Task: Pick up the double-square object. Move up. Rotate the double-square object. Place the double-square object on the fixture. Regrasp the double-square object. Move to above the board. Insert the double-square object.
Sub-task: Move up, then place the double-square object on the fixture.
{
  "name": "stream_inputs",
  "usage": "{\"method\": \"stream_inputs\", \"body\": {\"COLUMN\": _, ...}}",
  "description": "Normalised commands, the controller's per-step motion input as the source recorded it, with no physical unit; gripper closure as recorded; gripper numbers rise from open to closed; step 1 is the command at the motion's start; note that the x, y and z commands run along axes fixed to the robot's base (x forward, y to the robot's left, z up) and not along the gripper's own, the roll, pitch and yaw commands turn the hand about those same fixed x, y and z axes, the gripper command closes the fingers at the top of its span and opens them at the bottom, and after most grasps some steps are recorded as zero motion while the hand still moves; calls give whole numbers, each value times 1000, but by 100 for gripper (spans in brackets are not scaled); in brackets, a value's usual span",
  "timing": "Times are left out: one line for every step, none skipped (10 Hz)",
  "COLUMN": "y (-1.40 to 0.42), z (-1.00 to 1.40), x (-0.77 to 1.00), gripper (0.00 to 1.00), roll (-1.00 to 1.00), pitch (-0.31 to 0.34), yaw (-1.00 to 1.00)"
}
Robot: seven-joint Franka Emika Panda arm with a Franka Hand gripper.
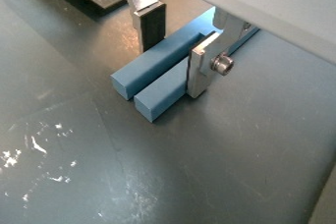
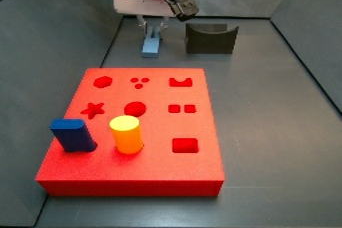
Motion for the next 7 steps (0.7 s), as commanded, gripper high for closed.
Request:
{"method": "stream_inputs", "body": {"y": 1, "z": 803, "x": -18, "gripper": 100, "roll": 1, "pitch": 14, "yaw": 0}}
{"method": "stream_inputs", "body": {"y": 4, "z": 704, "x": -28, "gripper": 100, "roll": 15, "pitch": 28, "yaw": -5}}
{"method": "stream_inputs", "body": {"y": 4, "z": 583, "x": -22, "gripper": 100, "roll": 32, "pitch": 44, "yaw": -11}}
{"method": "stream_inputs", "body": {"y": 2, "z": 411, "x": -15, "gripper": 100, "roll": 54, "pitch": 63, "yaw": -14}}
{"method": "stream_inputs", "body": {"y": 2, "z": 276, "x": -15, "gripper": 100, "roll": 74, "pitch": 73, "yaw": -15}}
{"method": "stream_inputs", "body": {"y": 0, "z": 1000, "x": 0, "gripper": 100, "roll": 0, "pitch": 0, "yaw": 0}}
{"method": "stream_inputs", "body": {"y": -1, "z": 1000, "x": -2, "gripper": 100, "roll": 17, "pitch": 3, "yaw": 3}}
